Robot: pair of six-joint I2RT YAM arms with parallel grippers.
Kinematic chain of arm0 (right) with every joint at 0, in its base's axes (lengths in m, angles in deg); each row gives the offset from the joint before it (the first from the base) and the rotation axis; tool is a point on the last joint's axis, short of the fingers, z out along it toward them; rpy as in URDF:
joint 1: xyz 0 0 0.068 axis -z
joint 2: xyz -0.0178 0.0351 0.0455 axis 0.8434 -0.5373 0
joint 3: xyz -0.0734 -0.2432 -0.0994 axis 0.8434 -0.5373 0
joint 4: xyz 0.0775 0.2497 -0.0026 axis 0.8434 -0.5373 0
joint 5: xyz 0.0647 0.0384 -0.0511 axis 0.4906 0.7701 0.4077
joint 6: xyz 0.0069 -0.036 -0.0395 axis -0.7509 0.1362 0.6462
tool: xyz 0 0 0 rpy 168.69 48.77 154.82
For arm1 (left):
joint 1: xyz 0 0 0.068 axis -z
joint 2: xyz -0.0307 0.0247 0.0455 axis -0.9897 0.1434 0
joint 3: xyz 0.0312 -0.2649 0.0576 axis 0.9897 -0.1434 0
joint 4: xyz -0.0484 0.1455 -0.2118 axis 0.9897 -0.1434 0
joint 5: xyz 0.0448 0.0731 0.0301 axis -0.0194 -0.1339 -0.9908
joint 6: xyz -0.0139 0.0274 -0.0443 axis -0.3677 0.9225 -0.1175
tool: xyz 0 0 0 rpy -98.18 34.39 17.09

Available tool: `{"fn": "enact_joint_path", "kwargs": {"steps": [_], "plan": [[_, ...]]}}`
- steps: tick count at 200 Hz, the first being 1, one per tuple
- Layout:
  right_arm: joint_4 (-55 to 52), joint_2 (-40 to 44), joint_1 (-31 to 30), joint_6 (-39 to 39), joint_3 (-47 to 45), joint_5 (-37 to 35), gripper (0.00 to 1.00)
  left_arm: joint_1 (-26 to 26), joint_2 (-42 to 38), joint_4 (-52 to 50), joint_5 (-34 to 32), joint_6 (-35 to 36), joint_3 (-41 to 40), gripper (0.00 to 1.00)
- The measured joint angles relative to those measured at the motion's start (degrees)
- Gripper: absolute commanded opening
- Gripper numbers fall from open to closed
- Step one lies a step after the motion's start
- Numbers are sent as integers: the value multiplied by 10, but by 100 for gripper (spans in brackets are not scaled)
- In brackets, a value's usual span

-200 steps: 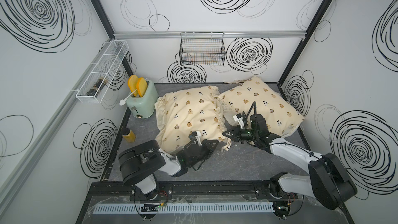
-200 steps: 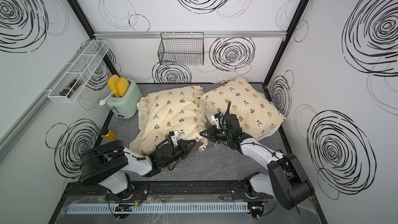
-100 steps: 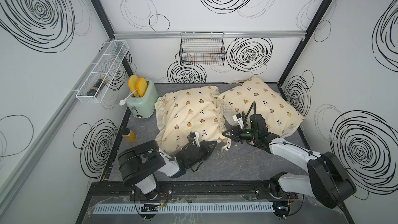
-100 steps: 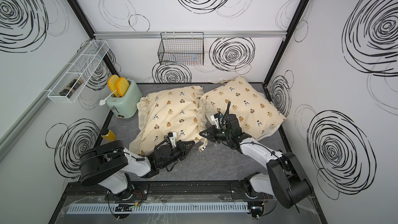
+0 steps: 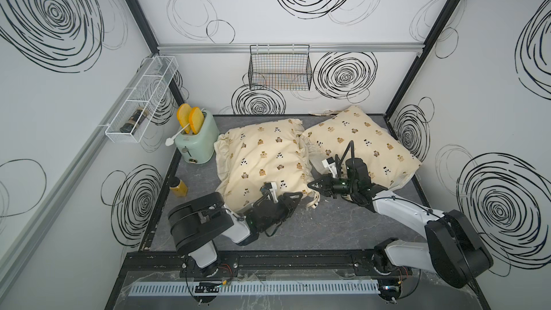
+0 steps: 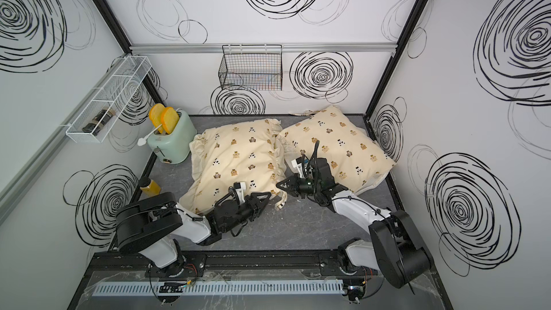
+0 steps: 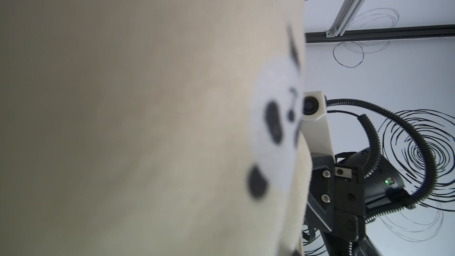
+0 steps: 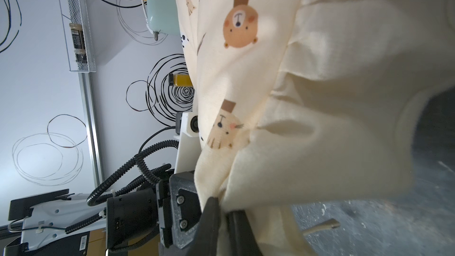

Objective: Zip up pillowcases
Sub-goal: Zip the zipper on the pillowcase.

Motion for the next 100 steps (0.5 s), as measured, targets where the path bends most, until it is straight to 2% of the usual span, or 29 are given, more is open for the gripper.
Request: {"fn": "enact_joint_path", "kwargs": {"steps": [70, 100], "plan": [[13, 0, -3, -4, -7, 3, 0, -2, 24, 23, 5, -6, 17, 31], [17, 0, -4, -7, -9, 3, 0, -2, 25, 26, 6, -7, 21, 28]]}}
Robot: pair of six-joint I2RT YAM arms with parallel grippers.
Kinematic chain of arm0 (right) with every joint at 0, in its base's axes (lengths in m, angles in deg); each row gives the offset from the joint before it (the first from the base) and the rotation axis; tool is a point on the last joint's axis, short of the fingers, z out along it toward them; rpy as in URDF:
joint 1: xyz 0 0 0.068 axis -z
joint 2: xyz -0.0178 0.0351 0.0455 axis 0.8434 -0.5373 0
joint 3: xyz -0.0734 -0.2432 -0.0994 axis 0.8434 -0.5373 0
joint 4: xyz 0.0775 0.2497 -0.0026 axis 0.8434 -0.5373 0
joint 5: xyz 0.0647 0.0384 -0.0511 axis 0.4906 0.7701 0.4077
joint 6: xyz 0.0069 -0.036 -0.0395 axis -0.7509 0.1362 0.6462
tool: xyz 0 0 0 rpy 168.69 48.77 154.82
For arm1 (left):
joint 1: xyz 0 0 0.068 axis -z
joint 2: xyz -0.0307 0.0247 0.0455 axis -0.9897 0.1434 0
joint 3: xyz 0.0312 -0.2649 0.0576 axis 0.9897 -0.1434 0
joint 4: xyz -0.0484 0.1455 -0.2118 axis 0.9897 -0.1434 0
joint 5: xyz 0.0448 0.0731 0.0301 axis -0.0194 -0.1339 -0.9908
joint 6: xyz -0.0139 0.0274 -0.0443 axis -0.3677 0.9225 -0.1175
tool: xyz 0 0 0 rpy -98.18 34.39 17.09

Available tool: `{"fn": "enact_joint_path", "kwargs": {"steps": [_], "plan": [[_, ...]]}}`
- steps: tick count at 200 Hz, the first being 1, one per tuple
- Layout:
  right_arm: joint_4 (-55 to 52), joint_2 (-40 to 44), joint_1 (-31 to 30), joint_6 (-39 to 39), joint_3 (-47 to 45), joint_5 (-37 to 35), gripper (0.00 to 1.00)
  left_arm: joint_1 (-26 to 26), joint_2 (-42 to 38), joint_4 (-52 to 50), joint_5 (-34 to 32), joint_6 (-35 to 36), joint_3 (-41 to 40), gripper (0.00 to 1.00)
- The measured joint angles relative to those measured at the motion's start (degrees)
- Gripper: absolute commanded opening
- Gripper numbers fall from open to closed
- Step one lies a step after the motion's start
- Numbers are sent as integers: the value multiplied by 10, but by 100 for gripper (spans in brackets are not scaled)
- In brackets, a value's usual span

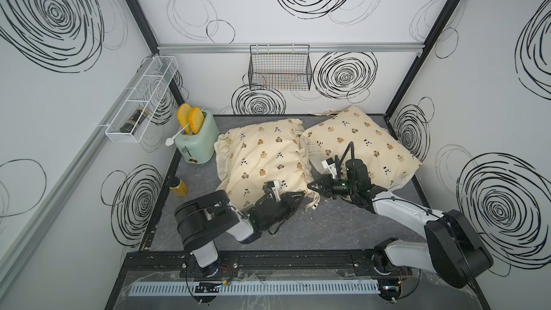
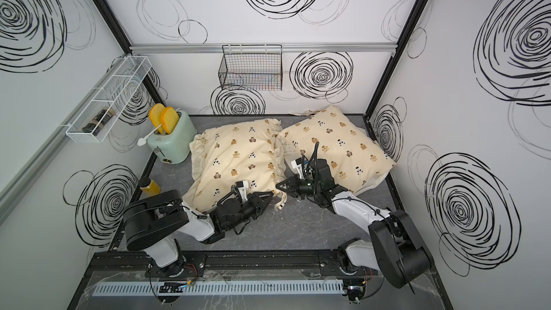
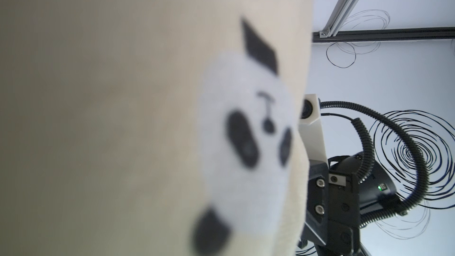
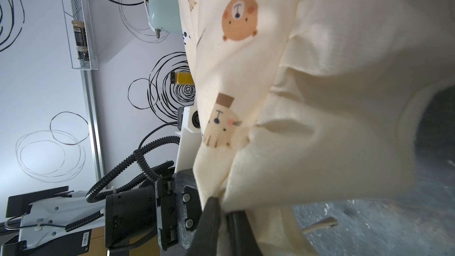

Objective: Zip up pillowcases
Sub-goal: Zip the zipper on the pillowcase.

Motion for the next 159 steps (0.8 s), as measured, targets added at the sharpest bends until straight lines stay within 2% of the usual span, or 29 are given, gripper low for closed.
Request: {"fn": "enact_joint_path", "kwargs": {"steps": [70, 117, 140, 144, 159], "plan": [[0, 0, 0, -2, 0, 0, 0, 0, 0, 15, -1, -9, -9, 18], [0, 0, -1, -2, 0, 0, 0, 0, 9, 48, -3, -20, -27, 6], [0, 0, -2, -2, 0, 0, 0, 0, 13, 61, -3, -21, -30, 5], [0, 0, -2, -2, 0, 0, 0, 0, 13, 61, -3, -21, -30, 0], [0, 0, -2, -2, 0, 0, 0, 0, 14, 63, -3, -21, -30, 0]]}}
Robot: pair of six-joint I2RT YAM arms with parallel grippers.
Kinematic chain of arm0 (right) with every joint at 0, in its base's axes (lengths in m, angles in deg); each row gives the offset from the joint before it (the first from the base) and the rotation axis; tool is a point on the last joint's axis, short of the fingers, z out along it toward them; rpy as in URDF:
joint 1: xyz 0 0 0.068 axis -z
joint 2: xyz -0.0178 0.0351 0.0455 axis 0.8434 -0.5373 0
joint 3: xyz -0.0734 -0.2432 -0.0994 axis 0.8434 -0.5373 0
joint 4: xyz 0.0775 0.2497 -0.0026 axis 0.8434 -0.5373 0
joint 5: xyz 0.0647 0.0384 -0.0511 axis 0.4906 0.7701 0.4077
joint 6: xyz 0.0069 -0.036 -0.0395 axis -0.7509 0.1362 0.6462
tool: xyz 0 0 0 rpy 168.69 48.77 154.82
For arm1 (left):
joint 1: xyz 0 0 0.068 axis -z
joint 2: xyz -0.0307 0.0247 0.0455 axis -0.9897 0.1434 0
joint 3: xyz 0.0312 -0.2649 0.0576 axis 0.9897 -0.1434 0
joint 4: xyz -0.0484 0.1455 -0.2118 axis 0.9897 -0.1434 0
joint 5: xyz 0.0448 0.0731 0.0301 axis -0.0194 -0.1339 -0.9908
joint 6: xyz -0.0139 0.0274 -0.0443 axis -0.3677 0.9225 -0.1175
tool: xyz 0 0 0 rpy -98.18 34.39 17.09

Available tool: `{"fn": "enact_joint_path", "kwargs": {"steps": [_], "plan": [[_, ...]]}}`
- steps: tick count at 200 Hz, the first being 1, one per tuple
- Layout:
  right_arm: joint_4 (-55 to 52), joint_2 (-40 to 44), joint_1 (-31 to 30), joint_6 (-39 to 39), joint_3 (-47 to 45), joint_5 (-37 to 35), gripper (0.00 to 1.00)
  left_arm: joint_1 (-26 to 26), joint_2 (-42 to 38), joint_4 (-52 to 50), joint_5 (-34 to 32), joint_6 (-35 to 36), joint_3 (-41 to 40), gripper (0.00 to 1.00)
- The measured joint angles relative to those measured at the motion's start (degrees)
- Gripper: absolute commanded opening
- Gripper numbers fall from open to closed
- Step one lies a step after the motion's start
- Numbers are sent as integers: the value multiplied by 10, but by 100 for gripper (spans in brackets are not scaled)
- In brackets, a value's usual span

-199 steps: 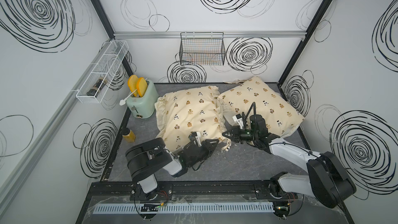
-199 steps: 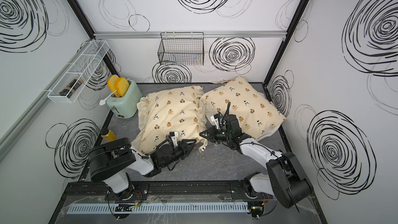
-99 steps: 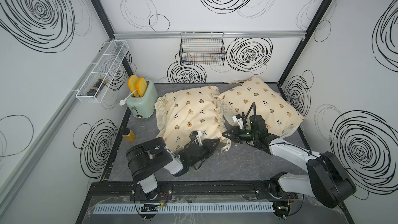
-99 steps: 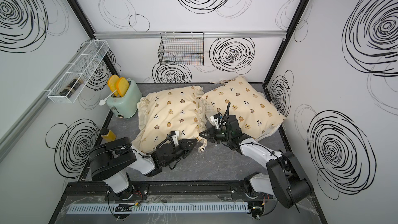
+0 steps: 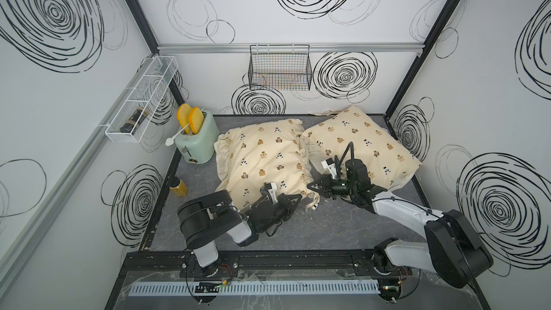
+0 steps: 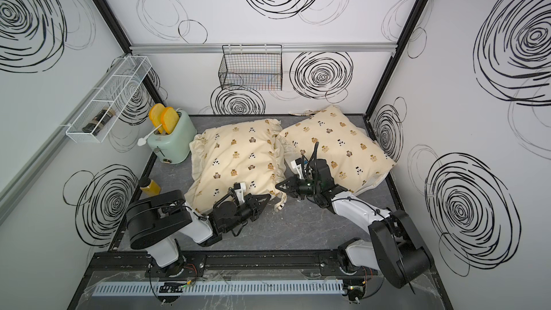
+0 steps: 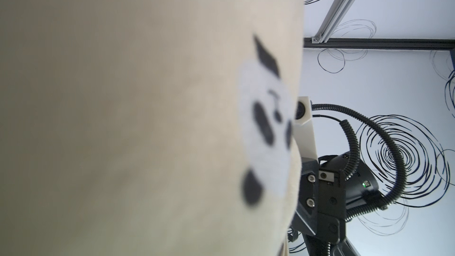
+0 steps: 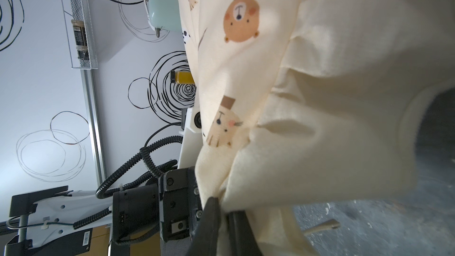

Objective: Zip up pillowcases
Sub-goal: Zip the zipper on the pillowcase.

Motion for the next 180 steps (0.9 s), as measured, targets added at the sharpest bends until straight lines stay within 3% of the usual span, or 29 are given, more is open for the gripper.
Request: {"fn": "enact_joint_path", "kwargs": {"steps": [180], "plan": [[4, 0, 41, 5, -6, 11, 0, -22, -72, 5, -15, 0, -113, 0]]}}
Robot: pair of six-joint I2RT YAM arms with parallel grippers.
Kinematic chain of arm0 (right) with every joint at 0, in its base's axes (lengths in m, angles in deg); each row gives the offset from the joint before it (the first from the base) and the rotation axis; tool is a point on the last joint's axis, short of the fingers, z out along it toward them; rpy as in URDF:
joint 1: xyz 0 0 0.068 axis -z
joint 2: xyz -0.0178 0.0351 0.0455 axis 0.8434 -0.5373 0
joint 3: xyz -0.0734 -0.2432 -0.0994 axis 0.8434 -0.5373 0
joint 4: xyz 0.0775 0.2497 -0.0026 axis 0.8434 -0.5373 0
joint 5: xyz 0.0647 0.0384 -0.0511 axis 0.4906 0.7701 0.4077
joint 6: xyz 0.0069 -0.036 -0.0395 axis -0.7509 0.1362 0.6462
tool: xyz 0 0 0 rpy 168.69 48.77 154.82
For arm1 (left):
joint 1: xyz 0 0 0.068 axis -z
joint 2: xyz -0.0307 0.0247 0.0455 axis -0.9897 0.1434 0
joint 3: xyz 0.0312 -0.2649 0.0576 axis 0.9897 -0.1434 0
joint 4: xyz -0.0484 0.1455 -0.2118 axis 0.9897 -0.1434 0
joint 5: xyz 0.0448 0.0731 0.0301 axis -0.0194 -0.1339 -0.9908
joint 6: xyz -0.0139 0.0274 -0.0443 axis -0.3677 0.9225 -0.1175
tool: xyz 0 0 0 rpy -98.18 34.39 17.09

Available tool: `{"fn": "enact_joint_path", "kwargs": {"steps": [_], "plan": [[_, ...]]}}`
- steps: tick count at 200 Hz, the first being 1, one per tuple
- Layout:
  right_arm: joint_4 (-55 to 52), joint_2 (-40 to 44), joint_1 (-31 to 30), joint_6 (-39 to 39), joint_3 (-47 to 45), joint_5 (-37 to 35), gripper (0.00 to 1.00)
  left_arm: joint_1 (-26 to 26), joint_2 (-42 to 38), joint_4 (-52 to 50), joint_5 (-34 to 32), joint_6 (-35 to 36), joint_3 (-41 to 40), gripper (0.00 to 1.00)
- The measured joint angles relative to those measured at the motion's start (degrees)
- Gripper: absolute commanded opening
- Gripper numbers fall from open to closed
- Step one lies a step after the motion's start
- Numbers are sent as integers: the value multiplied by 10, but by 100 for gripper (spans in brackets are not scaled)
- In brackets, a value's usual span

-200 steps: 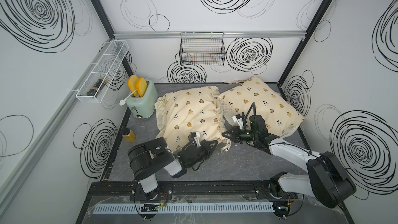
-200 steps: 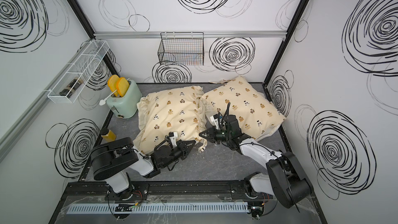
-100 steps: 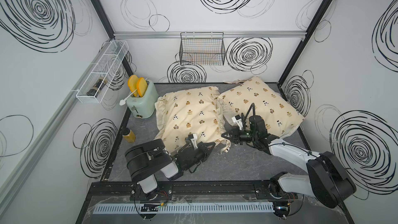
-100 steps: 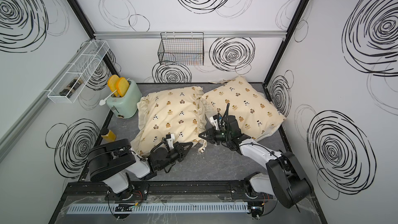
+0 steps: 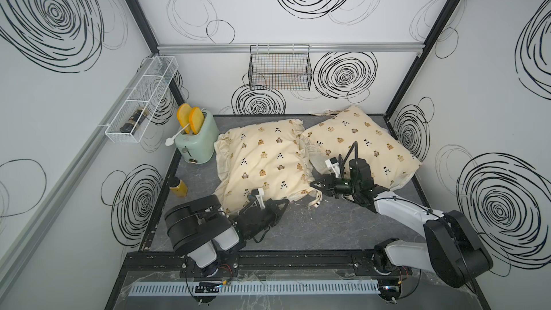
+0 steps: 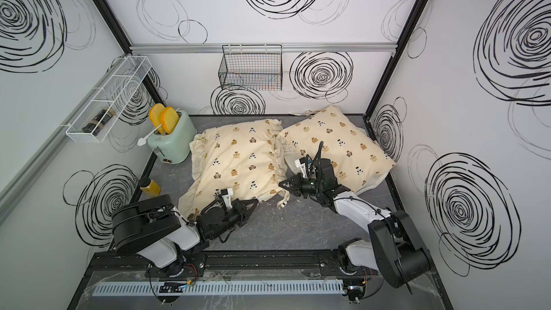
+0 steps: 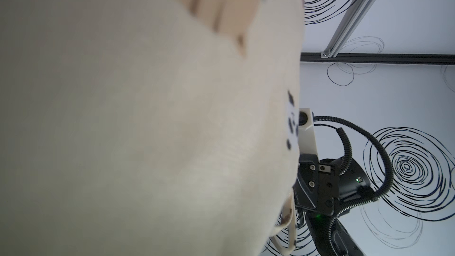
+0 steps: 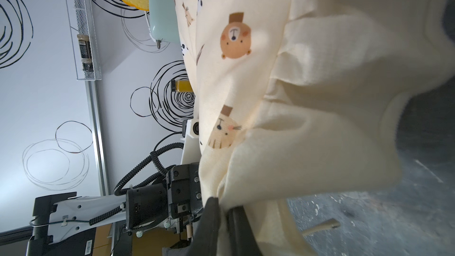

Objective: Zip up pillowcases
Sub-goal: Zip the zipper on the pillowcase.

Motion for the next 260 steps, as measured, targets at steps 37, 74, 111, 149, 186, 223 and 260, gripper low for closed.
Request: {"fn": "enact_joint_path", "kwargs": {"steps": [37, 74, 111, 149, 186, 223, 260], "plan": [[-2, 0, 20, 10, 0, 6, 0, -19, -89, -50, -8, 4, -39, 0], [-5, 0, 35, 23, 0, 11, 0, -42, -267, -203, -11, 25, -39, 0], [-5, 0, 54, 35, 0, 16, 0, -83, -479, -433, -10, 57, -38, 0], [-7, -10, 67, 45, 0, 21, 0, -103, -588, -602, 3, 73, -38, 0], [-36, -12, 106, 71, 12, 25, 0, -168, -659, -713, 46, 100, -38, 0], [-53, -22, 144, 97, 29, 32, 0, -250, -680, -771, 113, 141, -38, 0], [-68, -50, 169, 116, 40, 41, 0, -281, -687, -795, 156, 166, -38, 0]]}}
